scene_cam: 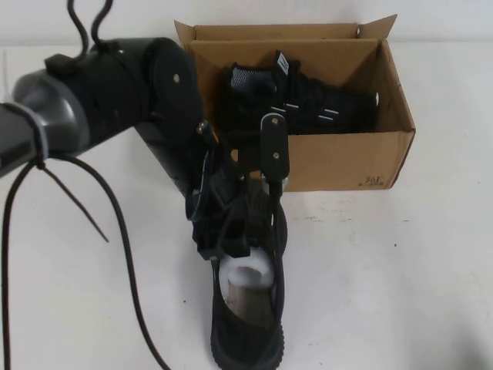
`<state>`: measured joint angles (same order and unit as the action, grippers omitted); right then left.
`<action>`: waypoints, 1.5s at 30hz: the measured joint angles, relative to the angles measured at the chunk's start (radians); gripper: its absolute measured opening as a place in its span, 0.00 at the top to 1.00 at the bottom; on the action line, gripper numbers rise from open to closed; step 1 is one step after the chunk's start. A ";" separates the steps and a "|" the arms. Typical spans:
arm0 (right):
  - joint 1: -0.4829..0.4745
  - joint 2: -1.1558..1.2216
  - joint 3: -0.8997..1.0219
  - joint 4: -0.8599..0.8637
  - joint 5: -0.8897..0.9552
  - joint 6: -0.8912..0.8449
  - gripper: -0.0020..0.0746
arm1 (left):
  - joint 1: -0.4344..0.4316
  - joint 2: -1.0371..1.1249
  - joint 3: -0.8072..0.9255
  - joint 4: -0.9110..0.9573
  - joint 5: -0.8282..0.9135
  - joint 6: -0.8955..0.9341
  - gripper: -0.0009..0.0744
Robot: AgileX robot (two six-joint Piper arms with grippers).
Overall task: Put shoes into padded shoe box
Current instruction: Pick up the shoe from the table, then place the shoe in the shoe box
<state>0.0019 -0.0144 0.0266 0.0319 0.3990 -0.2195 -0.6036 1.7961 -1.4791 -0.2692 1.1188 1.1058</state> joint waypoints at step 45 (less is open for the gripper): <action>0.000 0.000 0.000 0.000 0.000 0.000 0.98 | -0.030 -0.146 -0.128 0.018 0.043 -0.577 0.97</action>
<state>0.0019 -0.0144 0.0266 0.0319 0.3990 -0.2195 -0.6333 1.6501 -1.6068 -0.2515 1.1613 0.5286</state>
